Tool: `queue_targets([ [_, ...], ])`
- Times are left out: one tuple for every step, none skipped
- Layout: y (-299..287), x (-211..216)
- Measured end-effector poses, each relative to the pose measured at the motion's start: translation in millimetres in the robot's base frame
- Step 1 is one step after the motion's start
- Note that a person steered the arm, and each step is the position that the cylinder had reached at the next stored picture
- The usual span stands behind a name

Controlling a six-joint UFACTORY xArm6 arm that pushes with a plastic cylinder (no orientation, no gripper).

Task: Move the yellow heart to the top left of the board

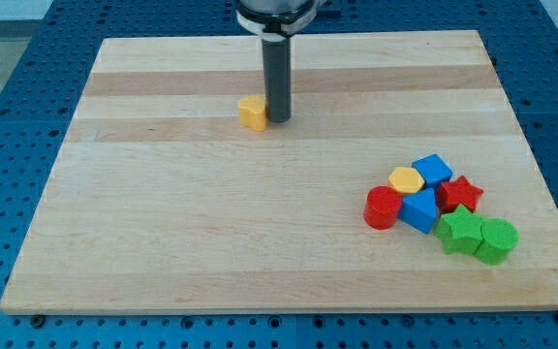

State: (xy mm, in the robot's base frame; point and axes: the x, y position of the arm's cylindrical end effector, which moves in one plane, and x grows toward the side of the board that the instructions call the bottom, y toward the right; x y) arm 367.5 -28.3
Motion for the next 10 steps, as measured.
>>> queue_targets([
  [-20.5, 9.7],
  [-40.4, 17.7],
  [-66.6, 18.2],
  [-80.1, 13.6],
  [-94.2, 2.6],
  [-104.7, -11.6],
  [-122.6, -26.4],
  [-137.6, -38.3],
  [-150.6, -50.6],
  [-161.2, -66.2],
])
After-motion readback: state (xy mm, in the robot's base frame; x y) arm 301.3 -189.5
